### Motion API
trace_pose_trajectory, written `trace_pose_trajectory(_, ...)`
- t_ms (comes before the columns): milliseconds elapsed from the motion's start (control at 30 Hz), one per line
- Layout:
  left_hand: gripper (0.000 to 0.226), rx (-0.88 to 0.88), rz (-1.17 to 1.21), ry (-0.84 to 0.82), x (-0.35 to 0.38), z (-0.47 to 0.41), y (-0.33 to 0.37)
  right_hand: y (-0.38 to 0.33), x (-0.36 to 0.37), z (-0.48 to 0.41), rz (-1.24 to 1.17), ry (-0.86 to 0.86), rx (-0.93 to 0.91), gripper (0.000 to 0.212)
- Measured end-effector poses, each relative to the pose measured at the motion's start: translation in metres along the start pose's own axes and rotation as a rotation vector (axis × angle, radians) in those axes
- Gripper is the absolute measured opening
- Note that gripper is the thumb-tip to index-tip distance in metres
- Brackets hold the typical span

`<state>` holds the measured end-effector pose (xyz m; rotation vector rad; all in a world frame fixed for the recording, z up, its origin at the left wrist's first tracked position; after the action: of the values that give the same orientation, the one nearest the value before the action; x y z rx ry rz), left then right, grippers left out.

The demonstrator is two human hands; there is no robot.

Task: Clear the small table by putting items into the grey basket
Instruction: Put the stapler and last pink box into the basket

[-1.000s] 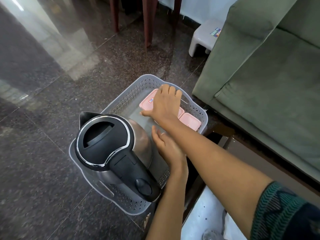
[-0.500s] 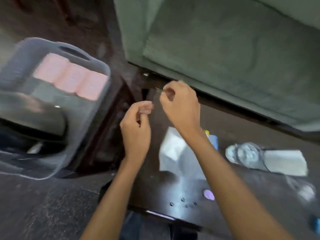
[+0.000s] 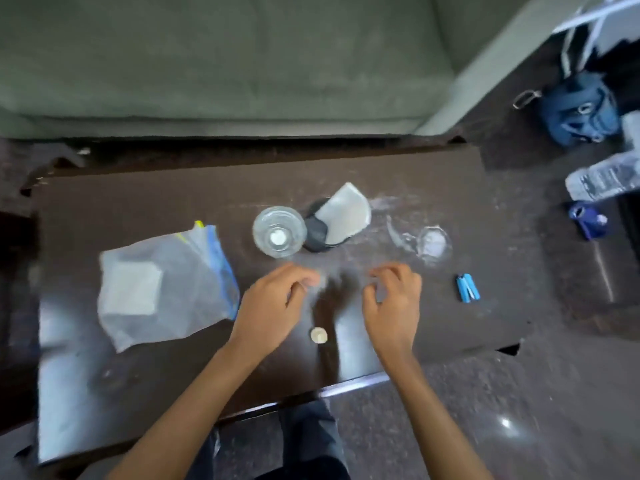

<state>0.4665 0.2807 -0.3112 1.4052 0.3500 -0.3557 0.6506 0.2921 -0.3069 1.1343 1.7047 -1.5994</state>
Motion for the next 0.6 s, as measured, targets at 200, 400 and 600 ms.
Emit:
trace_pose_trajectory(200,0.030,-0.062,-0.092,-0.157,0.051,-0.013,0.012,0.141,-0.021,-0.043,0.358,-0.047,0.455,0.053)
trace_pose_trajectory(400,0.030,-0.040,-0.110,-0.204,0.068,-0.016,0.019,0.199,-0.008,-0.050,0.458,-0.321,0.568,0.066)
trace_pose_trajectory(600,0.035,-0.038,-0.025,-0.160,0.040,-0.020,0.019,0.174,0.006,-0.030,0.509,-0.276,0.397,0.049)
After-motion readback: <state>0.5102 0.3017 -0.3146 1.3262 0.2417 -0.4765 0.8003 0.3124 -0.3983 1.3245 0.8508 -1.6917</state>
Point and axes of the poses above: each hand's wrist, its own z-axis away from the middle knuckle, its own x-axis out of the palm, y = z × x, the point moved 3 cm from there along -z, towards the middle knuckle, and after that the axes turned 3 degrees about y, right-handed, at the moved point
